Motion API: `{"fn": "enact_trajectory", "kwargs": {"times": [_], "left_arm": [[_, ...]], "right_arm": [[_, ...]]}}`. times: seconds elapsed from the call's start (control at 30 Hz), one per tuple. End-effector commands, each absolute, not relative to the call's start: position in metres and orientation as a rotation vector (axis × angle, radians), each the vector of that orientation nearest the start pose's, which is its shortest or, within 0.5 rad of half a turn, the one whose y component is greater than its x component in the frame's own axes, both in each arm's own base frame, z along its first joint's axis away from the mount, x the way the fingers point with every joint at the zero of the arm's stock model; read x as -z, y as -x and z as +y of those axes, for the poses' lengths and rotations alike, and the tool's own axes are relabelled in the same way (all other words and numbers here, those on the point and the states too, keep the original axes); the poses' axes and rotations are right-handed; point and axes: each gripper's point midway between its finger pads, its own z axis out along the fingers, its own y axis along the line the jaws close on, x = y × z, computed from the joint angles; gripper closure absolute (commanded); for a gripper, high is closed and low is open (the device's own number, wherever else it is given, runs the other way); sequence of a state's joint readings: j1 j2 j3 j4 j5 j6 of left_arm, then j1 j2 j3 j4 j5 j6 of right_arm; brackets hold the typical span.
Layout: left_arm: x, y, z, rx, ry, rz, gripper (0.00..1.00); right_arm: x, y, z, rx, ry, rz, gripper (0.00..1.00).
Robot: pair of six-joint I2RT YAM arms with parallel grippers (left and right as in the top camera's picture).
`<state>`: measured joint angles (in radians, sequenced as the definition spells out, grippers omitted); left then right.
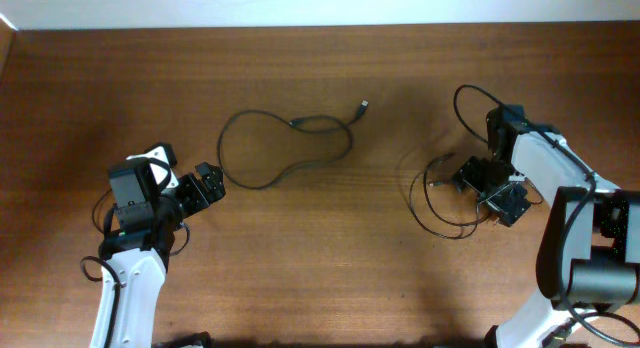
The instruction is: Untangle cables
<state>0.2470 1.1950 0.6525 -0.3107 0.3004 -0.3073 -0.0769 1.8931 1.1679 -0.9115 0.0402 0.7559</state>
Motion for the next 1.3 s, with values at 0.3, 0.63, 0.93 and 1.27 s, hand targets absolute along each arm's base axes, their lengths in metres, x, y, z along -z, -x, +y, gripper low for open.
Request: {"fn": "enact_trajectory", "kwargs": {"times": [0.3, 0.63, 0.93, 1.27], "left_arm": [[-0.107, -0.324, 0.027, 0.402, 0.512, 2.348, 0.01], [-0.106, -0.324, 0.027, 0.402, 0.512, 2.348, 0.01], [-0.107, -0.324, 0.027, 0.402, 0.512, 2.348, 0.01], [-0.107, -0.324, 0.027, 0.402, 0.512, 2.348, 0.01]], "right_arm": [[0.059, -0.265, -0.014, -0.003, -1.339, 2.94, 0.57], [0.054, -0.285, -0.014, -0.034, -1.836, 2.599, 0.01], [0.047, -0.259, -0.064, 0.434, -1.928, 2.364, 0.02], [0.055, -0.282, -0.011, 0.158, -1.832, 2.507, 0.31]]}}
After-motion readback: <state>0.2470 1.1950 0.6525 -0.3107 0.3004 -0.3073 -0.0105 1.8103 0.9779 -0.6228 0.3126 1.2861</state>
